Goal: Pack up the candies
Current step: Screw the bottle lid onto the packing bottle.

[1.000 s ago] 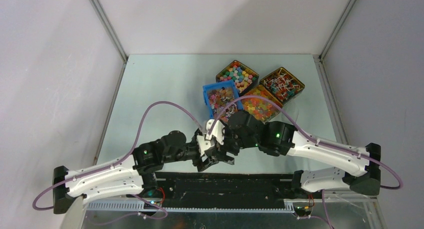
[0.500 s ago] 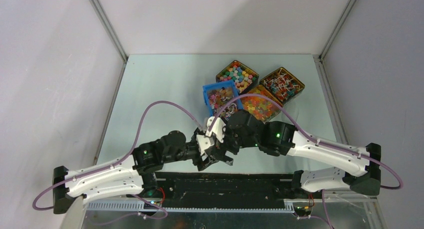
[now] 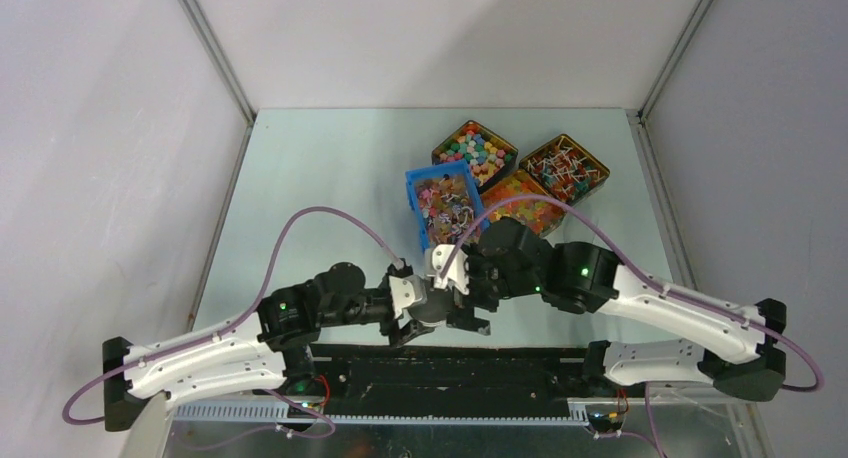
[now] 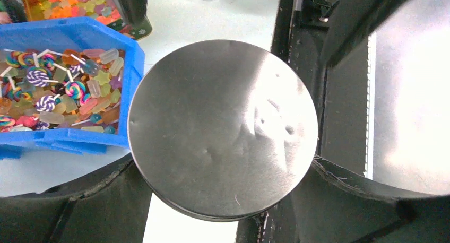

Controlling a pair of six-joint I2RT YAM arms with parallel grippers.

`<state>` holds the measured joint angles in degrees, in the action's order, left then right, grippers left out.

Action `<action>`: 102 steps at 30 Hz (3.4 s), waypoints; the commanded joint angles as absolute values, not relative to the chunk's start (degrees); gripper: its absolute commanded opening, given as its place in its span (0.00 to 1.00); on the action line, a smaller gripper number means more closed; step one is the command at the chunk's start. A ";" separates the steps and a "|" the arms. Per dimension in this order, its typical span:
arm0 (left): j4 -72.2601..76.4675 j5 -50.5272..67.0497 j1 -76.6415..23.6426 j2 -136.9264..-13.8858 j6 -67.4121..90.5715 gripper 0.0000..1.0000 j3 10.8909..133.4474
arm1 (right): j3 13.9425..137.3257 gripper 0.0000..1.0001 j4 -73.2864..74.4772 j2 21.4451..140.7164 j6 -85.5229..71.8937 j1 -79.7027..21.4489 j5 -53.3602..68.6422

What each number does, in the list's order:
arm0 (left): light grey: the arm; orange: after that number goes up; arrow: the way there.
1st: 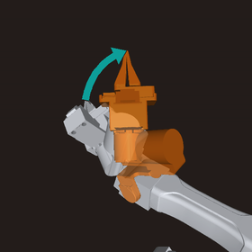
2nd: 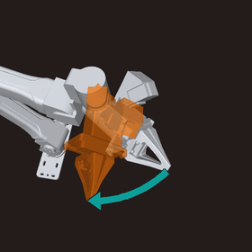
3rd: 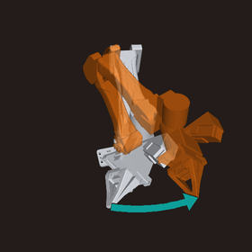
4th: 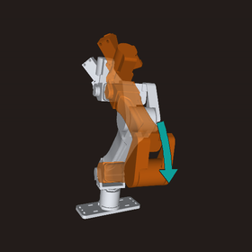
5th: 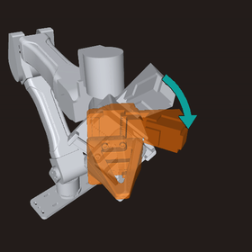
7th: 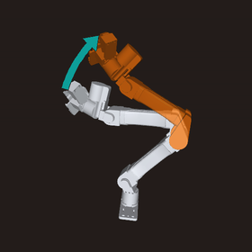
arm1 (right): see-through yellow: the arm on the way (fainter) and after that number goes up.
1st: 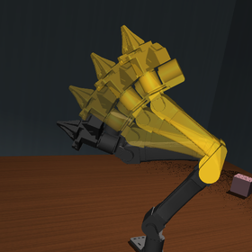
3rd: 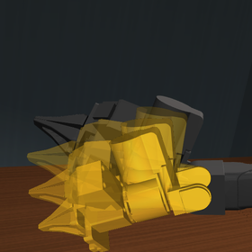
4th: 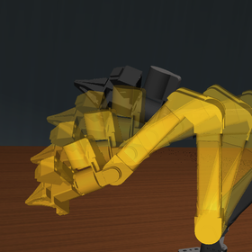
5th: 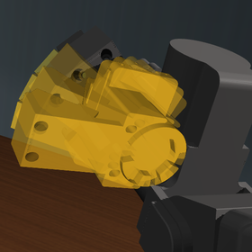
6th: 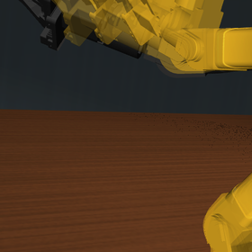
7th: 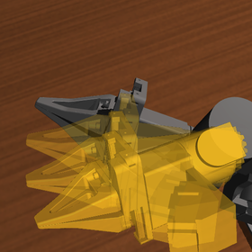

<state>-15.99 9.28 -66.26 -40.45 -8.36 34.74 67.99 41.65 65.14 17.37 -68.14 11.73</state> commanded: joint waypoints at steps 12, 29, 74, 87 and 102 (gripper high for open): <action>-17.02 24.76 -66.45 -41.24 -17.44 0.61 38.76 | 69.25 1.00 49.23 59.03 35.00 -59.98 38.53; -14.52 28.72 -67.71 -42.98 -18.45 0.59 40.07 | 70.23 0.98 41.06 67.75 35.43 -65.47 37.17; -2.86 -1.16 -68.03 -44.41 -5.19 0.55 41.33 | 67.66 0.77 29.67 68.54 11.19 -70.81 9.36; -3.73 -0.46 -68.03 -43.15 -5.20 0.55 39.80 | 67.54 0.97 28.35 67.91 11.50 -70.79 8.48; -15.12 4.77 -68.03 -40.65 -8.11 0.55 39.73 | 67.59 1.00 39.62 62.37 20.67 -67.54 14.24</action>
<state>-15.20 2.55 -68.12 -42.11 -7.07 36.23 67.26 36.34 65.82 16.95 -69.01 9.65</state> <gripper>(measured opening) 0.839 0.994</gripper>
